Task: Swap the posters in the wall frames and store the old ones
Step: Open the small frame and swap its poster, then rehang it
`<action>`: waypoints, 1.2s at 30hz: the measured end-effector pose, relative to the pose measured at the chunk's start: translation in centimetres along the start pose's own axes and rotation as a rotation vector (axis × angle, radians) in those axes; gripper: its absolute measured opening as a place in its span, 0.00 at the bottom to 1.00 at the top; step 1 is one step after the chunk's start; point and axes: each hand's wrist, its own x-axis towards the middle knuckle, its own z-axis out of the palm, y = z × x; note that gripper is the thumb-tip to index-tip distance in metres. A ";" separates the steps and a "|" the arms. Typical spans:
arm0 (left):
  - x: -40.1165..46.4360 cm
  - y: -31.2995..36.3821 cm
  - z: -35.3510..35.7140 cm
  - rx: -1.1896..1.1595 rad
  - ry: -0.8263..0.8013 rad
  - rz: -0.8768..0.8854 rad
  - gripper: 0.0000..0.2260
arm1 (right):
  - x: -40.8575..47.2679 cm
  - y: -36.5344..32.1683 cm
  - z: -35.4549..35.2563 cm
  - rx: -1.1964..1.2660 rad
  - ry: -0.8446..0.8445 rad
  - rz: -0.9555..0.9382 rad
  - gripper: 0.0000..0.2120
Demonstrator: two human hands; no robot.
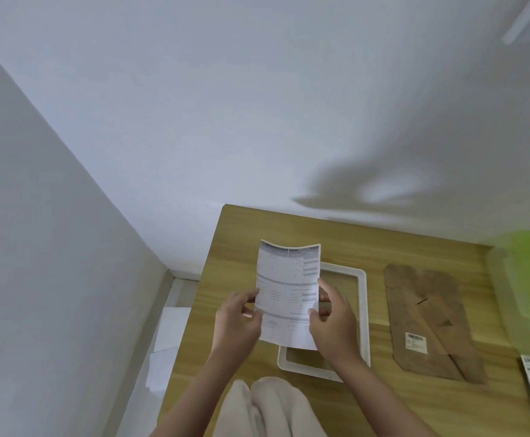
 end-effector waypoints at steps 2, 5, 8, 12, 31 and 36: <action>-0.7 0.3 1.0 -0.005 -0.057 0.011 0.17 | -0.6 1.3 -1.4 -0.002 0.024 0.028 0.26; -1.5 0.1 2.8 0.010 -0.155 0.031 0.17 | -1.3 3.3 -3.1 -0.030 0.049 0.077 0.24; -1.7 -0.6 4.2 0.069 -0.249 0.035 0.18 | -1.8 4.8 -4.2 -0.098 0.038 0.111 0.22; -1.4 -1.3 5.4 0.199 -0.306 0.054 0.21 | -1.5 6.0 -5.5 -0.177 -0.005 0.138 0.22; -0.3 -2.1 5.7 0.295 -0.335 0.062 0.21 | -0.2 7.5 -6.0 -0.379 -0.140 0.150 0.28; -0.5 -2.0 5.7 0.303 -0.317 0.064 0.20 | 0.2 7.4 -6.3 -0.232 -0.104 0.194 0.25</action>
